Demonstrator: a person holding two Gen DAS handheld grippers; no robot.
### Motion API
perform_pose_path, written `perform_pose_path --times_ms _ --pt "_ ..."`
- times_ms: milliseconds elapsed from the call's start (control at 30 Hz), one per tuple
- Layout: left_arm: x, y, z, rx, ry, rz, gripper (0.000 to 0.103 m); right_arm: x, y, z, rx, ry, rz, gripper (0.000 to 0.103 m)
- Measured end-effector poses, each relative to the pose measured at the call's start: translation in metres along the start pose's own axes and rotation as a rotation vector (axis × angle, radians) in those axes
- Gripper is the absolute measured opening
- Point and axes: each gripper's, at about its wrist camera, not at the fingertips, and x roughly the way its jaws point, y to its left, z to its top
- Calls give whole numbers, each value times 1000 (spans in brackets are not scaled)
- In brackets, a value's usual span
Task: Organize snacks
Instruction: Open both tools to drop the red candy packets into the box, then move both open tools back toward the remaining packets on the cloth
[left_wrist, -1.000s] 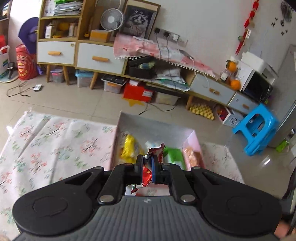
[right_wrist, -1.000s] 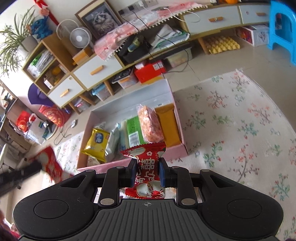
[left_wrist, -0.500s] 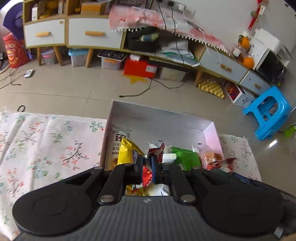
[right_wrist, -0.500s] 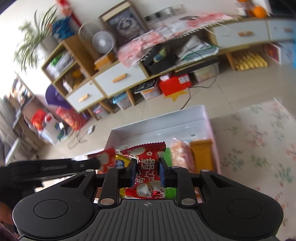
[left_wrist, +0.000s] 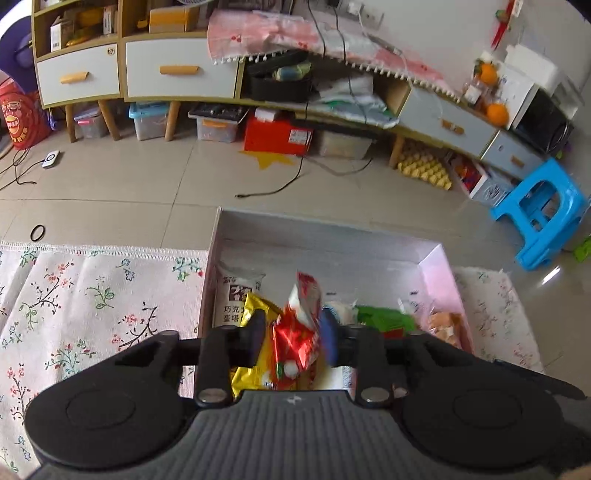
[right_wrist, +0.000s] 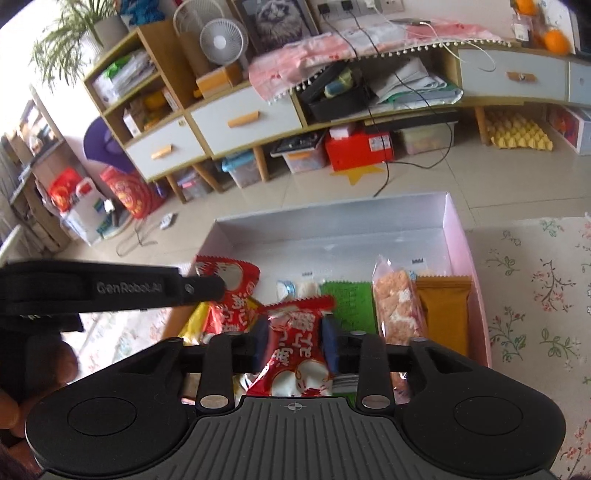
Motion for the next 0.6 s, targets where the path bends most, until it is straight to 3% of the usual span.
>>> perform_pose_path --times_ms 67,267,433,600 --pt "-9 4 -3 -20 -11 -10 38 -11 -7 5 52 -25 22 50" --pt "-40 14 -15 -89 -33 1 43 -38 -25 7 147 -30 11 50" --pt "-65 12 -28 -118 -36 25 50 -71 -26 0 130 -10 -44 50" --pt "-92 -2 -49 -121 -45 46 62 -119 -38 -9 250 -18 -100 57"
